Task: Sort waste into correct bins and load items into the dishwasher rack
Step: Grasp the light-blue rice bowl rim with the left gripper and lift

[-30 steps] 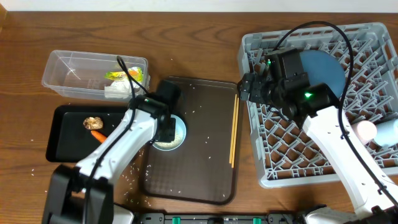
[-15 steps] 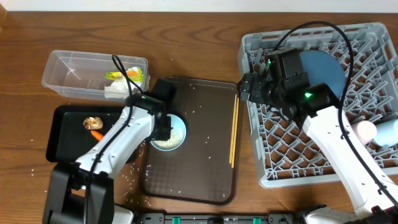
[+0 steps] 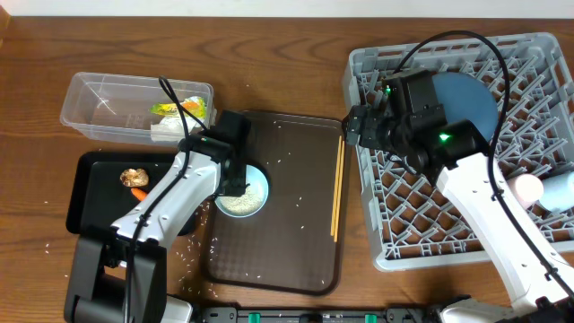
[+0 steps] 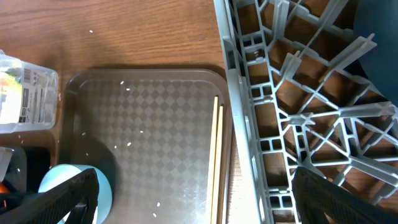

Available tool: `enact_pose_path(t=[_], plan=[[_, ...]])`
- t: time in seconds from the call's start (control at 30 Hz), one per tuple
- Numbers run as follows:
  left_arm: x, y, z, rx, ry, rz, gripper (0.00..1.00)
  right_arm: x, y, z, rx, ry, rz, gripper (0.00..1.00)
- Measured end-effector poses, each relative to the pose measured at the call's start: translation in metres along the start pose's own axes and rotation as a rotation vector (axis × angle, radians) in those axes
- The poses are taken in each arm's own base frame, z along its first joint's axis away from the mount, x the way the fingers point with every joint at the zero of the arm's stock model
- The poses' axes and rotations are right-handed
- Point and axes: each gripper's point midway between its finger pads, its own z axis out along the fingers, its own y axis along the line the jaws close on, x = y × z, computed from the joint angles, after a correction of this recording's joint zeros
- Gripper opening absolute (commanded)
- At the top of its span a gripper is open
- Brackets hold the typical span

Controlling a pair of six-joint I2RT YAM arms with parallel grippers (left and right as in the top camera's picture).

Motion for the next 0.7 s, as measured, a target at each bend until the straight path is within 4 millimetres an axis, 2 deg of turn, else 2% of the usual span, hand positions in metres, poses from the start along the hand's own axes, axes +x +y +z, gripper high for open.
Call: enact_pose_path(t=[0.17,0.33,0.47,0.5,0.57,0.7], plan=[[0.001,-0.007,0.003,0.038,0.0,0.012,0.4,0.004,-0.002,0.0,0.009,0.014,0.001,0.93],[0.009,-0.019,0.006,0.116,0.031,0.015,0.35,0.005,-0.003,0.0,0.012,0.02,0.002,0.94],[0.014,-0.03,0.005,0.179,0.052,0.04,0.34,0.005,-0.003,0.0,0.014,0.022,0.001,0.94],[0.014,-0.031,0.005,0.185,0.053,0.043,0.34,0.006,-0.003,0.0,0.014,0.023,0.002,0.94],[0.014,-0.031,0.005,0.185,0.052,0.049,0.28,0.006,-0.004,0.0,0.015,0.024,0.002,0.94],[0.009,-0.031,0.005,0.18,0.03,0.057,0.26,0.006,-0.004,0.0,0.016,0.026,0.001,0.94]])
